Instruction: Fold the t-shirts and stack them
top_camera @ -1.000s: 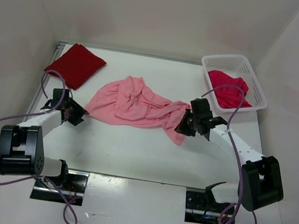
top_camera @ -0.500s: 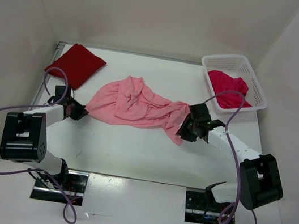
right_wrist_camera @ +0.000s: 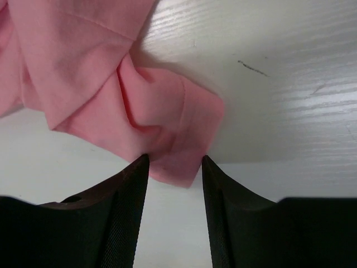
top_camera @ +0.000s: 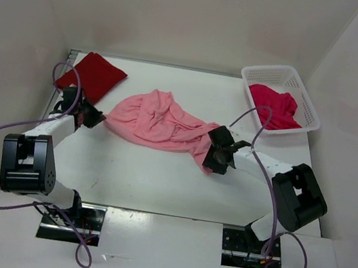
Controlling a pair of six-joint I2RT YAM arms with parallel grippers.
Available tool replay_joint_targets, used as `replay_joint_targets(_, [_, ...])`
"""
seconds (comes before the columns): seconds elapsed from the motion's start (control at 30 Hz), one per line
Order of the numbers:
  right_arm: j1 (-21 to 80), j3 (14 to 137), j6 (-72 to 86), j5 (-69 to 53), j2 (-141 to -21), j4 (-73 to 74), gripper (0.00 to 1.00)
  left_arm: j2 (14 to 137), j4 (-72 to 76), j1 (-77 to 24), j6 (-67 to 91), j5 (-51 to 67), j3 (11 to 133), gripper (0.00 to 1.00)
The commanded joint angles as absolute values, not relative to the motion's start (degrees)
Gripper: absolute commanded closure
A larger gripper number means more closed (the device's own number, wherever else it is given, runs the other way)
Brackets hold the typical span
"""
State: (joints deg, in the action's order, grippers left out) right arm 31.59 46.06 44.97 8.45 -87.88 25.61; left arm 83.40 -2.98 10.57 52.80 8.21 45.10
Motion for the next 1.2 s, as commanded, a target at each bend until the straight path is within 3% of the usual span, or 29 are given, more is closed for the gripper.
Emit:
replay_joint_targets(0.0, [33.91, 48.6, 44.47, 13.0, -89.91, 27.25, 0.51, 83.06, -2.55, 10.81, 50.19, 9.67, 44.82, 1.0])
replay_joint_targets(0.13, [38.57, 50.0, 45.0, 15.82, -87.11, 30.14, 0.51, 83.06, -2.55, 10.81, 49.13, 9.67, 44.82, 1.0])
replay_joint_targets(0.5, [39.11, 49.31, 44.82, 14.94, -91.22, 29.01, 0.51, 81.39, -2.55, 10.81, 48.6, 8.61, 43.68, 1.0])
replay_joint_targets(0.57, [39.11, 50.36, 44.82, 14.07, -94.3, 28.48, 0.61, 81.39, -2.55, 10.81, 48.6, 9.22, 43.68, 1.0])
replay_joint_targets(0.6, [39.11, 50.97, 44.82, 13.45, -95.0, 27.52, 0.73, 81.39, -2.55, 10.81, 48.6, 9.23, 43.68, 1.0])
replay_joint_targets(0.7, [39.11, 53.08, 44.3, 12.22, -93.88, 27.51, 0.96, 81.39, -3.87, 10.81, 46.94, 9.23, 44.82, 1.0])
replay_joint_targets(0.73, [39.63, 53.78, 43.77, 11.43, -90.56, 27.51, 0.99, 80.78, -5.69, 10.81, 46.41, 9.23, 45.87, 1.0])
replay_joint_targets(0.83, [39.64, 60.45, 42.1, 10.03, -83.78, 33.29, 1.0, 79.2, -10.52, 10.81, 43.69, 11.94, 48.85, 1.0])
replay_joint_targets(0.97, [38.33, 80.34, 39.38, 5.99, -73.67, 41.56, 1.0, 76.29, -19.23, 10.81, 38.68, 13.97, 58.69, 1.0])
replay_joint_targets(1.17, [31.56, 112.6, 35.51, 0.01, -74.53, 48.68, 1.0, 75.15, -27.42, 19.58, 36.82, 24.77, 76.95, 1.0])
